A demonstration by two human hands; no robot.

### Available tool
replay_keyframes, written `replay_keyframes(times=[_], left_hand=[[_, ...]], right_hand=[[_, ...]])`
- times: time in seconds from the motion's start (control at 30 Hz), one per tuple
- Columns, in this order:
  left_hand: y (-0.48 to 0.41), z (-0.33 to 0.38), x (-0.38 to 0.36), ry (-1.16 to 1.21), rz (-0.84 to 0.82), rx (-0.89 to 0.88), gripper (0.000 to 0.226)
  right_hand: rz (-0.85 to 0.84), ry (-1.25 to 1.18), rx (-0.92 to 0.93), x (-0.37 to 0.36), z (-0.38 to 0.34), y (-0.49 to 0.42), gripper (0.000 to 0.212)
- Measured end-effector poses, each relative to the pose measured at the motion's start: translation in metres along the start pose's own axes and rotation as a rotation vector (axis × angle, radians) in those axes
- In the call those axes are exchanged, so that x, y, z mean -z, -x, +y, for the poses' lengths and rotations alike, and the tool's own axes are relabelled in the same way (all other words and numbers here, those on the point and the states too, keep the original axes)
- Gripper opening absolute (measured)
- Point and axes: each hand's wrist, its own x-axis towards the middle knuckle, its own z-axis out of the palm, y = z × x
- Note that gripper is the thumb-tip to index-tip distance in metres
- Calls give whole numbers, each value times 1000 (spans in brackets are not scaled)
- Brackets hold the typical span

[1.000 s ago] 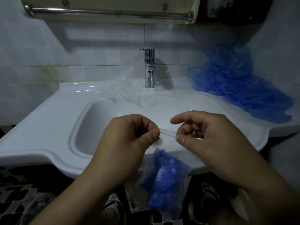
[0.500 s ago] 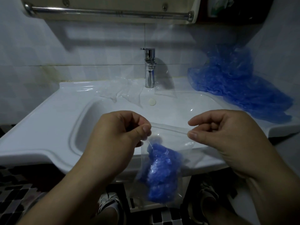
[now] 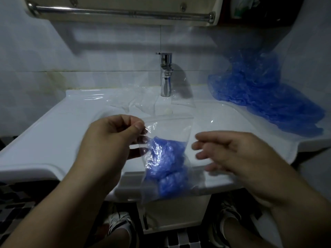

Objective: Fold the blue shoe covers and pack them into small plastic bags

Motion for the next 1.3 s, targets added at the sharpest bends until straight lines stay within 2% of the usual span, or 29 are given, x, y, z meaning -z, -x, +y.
replay_keyframes(times=[0.07, 0.1, 0.17, 0.3, 0.37, 0.43, 0.53, 0.73, 0.83, 0.9, 1.03, 1.13, 1.23, 1.3], left_hand=[[-1, -1, -2, 58, 11, 31, 23], [0, -1, -3, 87, 11, 38, 20], [0, -2, -4, 127, 2, 39, 12], [1, -2, 2, 29, -97, 165, 78], [4, 2, 8, -61, -233, 249, 82], [5, 4, 13, -110, -284, 291, 64], [-4, 5, 24, -99, -131, 265, 45], [-73, 2, 82, -157, 337, 155, 36], [-111, -7, 119, -299, 418, 160, 14], [-132, -16, 139, -448, 456, 180, 8], [-152, -26, 157, -919, 477, 173, 12], [-155, -22, 151, -1180, 472, 171, 31], [-156, -11, 131, -1292, 581, 74, 41], [-150, -3, 100, -1249, 545, -101, 50]], right_hand=[[-113, -13, 0, -16, -2, 0, 64], [-149, -26, 14, -23, -3, -1, 55], [-123, -41, 28, -31, -5, -3, 45], [50, -77, 8, -39, -5, -11, 39], [75, -110, -11, -45, -6, -16, 40], [81, -133, -21, -54, -8, -22, 44], [132, -193, -65, -67, -6, -33, 49], [171, -131, -98, -71, 0, -43, 43], [185, -85, -84, -69, -4, -46, 41], [181, -58, -85, -67, -6, -50, 43], [143, 0, -94, -63, -14, -58, 48], [146, 77, -94, -59, -17, -63, 48], [165, 130, -109, -52, -14, -65, 50], [172, 188, -142, -42, -13, -65, 48]])
